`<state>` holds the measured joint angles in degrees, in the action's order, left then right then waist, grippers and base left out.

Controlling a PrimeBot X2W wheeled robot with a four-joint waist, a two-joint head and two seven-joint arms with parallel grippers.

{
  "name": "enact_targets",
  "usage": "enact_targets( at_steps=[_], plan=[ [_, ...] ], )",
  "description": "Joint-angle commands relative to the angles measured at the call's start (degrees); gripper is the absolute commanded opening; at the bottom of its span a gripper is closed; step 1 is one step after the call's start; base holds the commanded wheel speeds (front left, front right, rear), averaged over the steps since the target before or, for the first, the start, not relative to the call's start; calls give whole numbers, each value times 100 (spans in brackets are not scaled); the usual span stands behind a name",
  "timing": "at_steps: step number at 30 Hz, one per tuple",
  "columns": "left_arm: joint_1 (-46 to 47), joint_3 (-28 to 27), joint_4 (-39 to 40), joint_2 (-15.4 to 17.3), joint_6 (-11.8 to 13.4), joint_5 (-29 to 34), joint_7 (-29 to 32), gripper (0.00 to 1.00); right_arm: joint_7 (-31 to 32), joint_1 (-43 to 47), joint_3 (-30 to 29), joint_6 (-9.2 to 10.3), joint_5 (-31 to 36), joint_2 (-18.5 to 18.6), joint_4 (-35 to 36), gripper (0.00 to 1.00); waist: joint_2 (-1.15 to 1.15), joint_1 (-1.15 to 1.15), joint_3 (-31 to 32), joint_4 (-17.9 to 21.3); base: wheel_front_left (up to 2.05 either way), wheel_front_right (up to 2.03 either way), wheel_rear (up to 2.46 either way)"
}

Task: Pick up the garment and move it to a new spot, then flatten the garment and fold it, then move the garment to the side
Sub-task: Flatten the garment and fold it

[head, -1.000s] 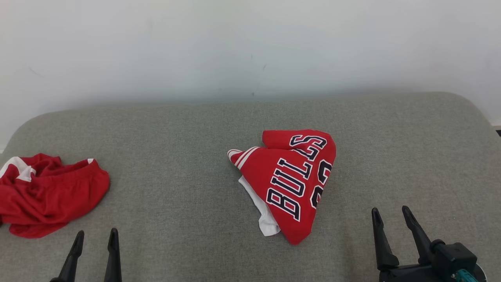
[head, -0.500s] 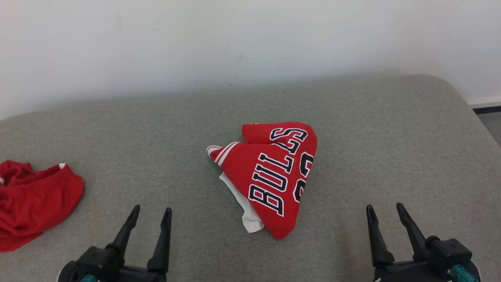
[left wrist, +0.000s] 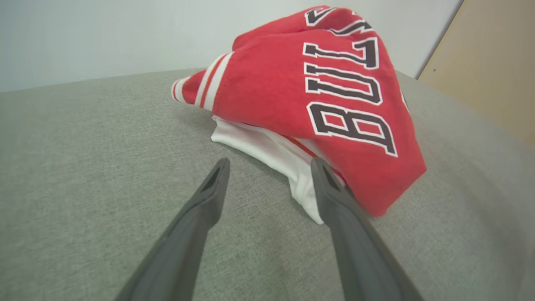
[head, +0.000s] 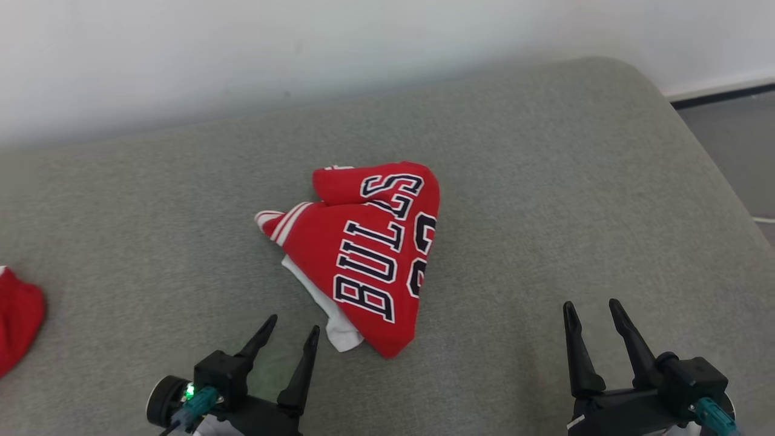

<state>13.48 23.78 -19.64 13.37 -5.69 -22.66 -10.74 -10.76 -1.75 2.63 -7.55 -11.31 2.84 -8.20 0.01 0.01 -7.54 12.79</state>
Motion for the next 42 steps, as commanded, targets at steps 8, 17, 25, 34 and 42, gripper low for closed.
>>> enact_targets(
  at_steps=[8, 17, 25, 34, 42],
  plan=[
    [446, 308, -775, -58, -97, 96, 44, 100, -164, -181, 52, 12, -119, 8, -172, 100, -1, -1, -350, 496, 0, 0, 0],
    [790, 538, -1276, -185, -125, 117, -24, 0, -235, -224, 28, 12, -115, 8, -273, 100, -1, -1, -359, 574, 0, 0, 0],
    [799, 324, -1022, -127, 62, 64, -312, 0, -245, -78, -108, 12, -45, 8, -294, 100, -1, -1, -137, 200, 0, 0, 0],
    [198, -50, 340, 397, 478, 49, -292, 0, -173, 39, -238, 12, 34, 7, -277, 100, -1, -1, 235, -730, 0, 0, 0],
    [-901, -412, 1683, 815, 1046, -120, 102, 0, -99, 86, -265, 12, 38, 8, -238, 100, -1, -1, 362, -1340, 0, 0, 0]
  ],
)
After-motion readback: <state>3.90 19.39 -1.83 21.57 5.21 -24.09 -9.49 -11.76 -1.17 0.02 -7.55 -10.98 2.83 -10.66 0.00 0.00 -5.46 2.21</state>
